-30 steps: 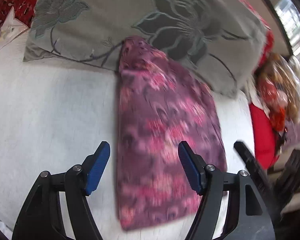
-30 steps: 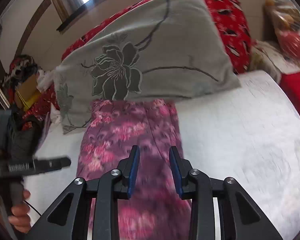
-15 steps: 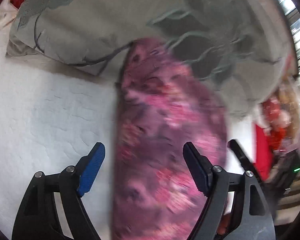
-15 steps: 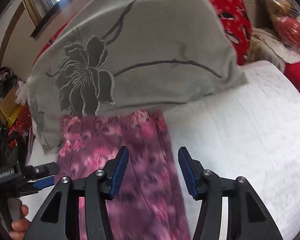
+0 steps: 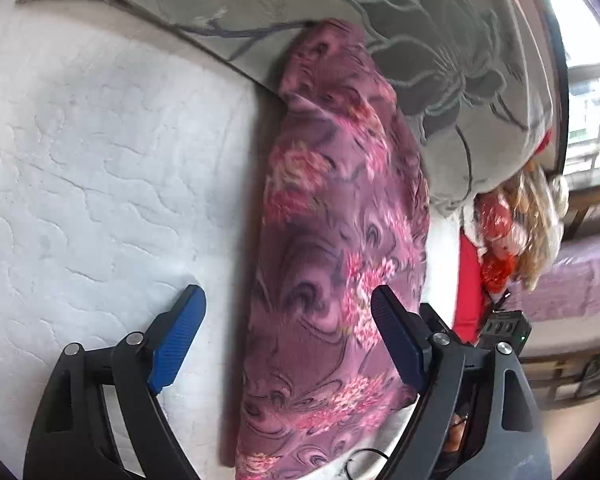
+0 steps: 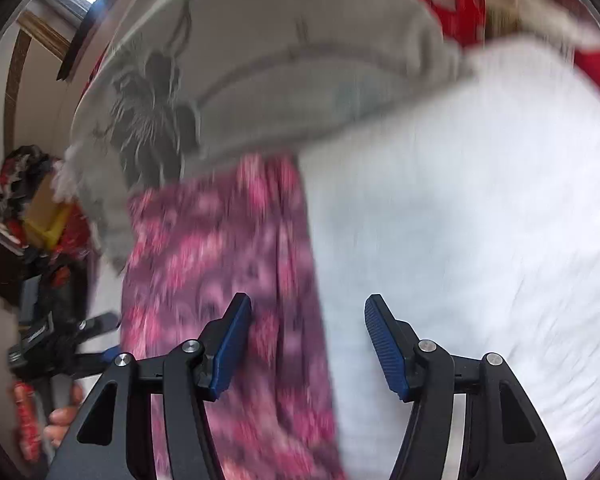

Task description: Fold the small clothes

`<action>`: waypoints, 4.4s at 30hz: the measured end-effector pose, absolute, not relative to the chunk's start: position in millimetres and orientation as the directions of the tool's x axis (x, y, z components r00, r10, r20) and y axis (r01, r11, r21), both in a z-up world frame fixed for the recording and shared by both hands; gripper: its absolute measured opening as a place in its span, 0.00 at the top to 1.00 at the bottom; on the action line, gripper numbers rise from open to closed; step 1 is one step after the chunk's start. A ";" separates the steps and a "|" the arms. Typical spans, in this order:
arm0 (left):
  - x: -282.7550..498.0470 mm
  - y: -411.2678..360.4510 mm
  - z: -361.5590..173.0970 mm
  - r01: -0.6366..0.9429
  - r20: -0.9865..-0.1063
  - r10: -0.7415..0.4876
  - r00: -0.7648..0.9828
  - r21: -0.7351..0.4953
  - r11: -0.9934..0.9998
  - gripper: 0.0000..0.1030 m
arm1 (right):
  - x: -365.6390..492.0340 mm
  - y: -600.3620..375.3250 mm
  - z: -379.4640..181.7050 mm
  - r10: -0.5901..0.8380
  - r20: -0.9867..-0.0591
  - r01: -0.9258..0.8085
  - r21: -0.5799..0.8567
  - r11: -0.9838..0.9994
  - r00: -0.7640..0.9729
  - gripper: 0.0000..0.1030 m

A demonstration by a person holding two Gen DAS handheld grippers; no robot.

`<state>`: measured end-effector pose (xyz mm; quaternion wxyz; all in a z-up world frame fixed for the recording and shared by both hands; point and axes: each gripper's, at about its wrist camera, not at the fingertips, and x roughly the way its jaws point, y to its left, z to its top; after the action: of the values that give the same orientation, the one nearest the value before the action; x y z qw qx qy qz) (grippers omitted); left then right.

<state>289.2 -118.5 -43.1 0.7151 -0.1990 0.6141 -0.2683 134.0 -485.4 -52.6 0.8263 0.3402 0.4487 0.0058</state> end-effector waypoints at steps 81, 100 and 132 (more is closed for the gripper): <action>161.0 -76.3 -35.6 0.314 -0.884 -0.258 0.390 -0.136 0.940 0.22 | 60.0 -303.8 2.9 0.173 -0.752 -0.022 0.207 0.978 0.636 0.64; 72.9 -63.1 -52.1 0.378 -0.900 -0.061 0.431 0.118 0.918 0.20 | -20.4 -321.0 -25.3 -0.079 -0.876 0.192 0.015 0.981 0.475 0.27; -27.0 -58.5 -17.0 0.400 -0.803 -0.096 0.588 0.185 0.898 0.20 | -123.3 -280.4 41.9 -0.301 -0.723 0.341 -0.096 0.935 0.622 0.02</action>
<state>-27.0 -58.5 -17.0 0.8734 0.1757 0.4314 -0.1419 -123.3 -280.4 41.9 0.9002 0.0252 0.3965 -0.1783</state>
